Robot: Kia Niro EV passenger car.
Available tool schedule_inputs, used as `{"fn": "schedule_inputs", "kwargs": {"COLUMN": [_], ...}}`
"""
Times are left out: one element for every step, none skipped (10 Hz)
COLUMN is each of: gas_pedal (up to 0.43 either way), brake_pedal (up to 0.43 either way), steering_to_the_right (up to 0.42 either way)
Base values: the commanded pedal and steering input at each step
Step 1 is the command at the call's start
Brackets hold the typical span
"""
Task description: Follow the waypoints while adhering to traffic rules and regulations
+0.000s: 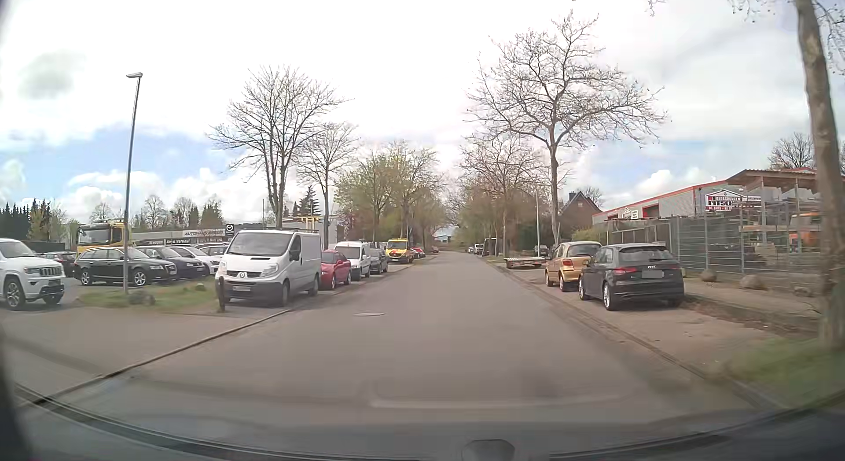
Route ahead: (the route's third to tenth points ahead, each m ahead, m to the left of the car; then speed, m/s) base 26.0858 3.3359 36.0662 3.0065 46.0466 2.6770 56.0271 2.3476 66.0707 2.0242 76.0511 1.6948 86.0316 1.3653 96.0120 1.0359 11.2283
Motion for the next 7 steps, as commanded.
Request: {"fn": "schedule_inputs", "kwargs": {"gas_pedal": [0.197, 0.197, 0.197, 0.197, 0.197, 0.197, 0.197], "brake_pedal": [0.0, 0.0, 0.0, 0.0, 0.0, 0.0, 0.0], "steering_to_the_right": [0.011, 0.007, 0.006, 0.006, 0.006, 0.006, 0.006]}}
